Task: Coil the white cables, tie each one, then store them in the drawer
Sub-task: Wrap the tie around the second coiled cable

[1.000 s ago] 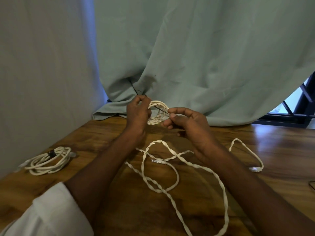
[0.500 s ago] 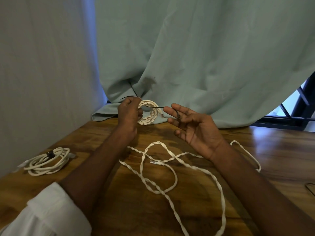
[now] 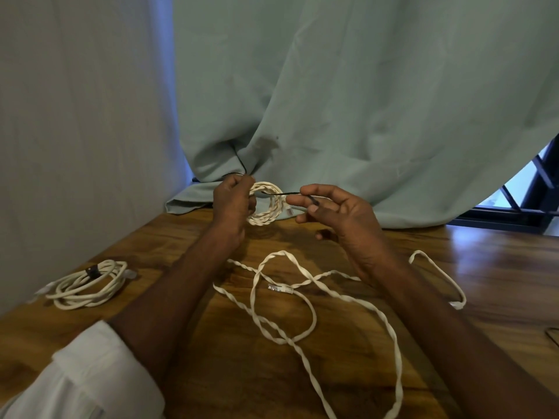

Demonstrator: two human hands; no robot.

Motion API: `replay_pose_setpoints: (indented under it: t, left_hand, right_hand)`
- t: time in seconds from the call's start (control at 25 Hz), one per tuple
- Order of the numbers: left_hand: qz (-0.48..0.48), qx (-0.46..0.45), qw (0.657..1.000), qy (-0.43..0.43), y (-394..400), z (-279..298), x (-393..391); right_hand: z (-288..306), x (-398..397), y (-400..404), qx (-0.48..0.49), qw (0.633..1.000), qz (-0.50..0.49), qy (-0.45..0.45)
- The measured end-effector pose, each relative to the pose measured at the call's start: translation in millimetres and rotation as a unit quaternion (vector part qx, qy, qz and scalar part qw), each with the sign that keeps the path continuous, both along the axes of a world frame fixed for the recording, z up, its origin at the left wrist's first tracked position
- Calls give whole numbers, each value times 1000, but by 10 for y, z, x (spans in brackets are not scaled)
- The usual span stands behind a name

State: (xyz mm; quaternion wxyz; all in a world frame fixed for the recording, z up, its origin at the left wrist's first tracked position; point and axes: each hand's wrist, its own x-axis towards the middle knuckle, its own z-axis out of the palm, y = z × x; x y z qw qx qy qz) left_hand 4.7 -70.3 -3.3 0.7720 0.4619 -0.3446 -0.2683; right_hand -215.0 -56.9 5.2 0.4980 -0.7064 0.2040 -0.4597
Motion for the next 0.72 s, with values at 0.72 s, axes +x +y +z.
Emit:
replay_pose_setpoints:
  t: [0.72]
  left_hand:
    - [-51, 0, 998, -32, 46, -10, -81]
  right_hand:
    - [7, -2, -24, -40, 990, -108, -82]
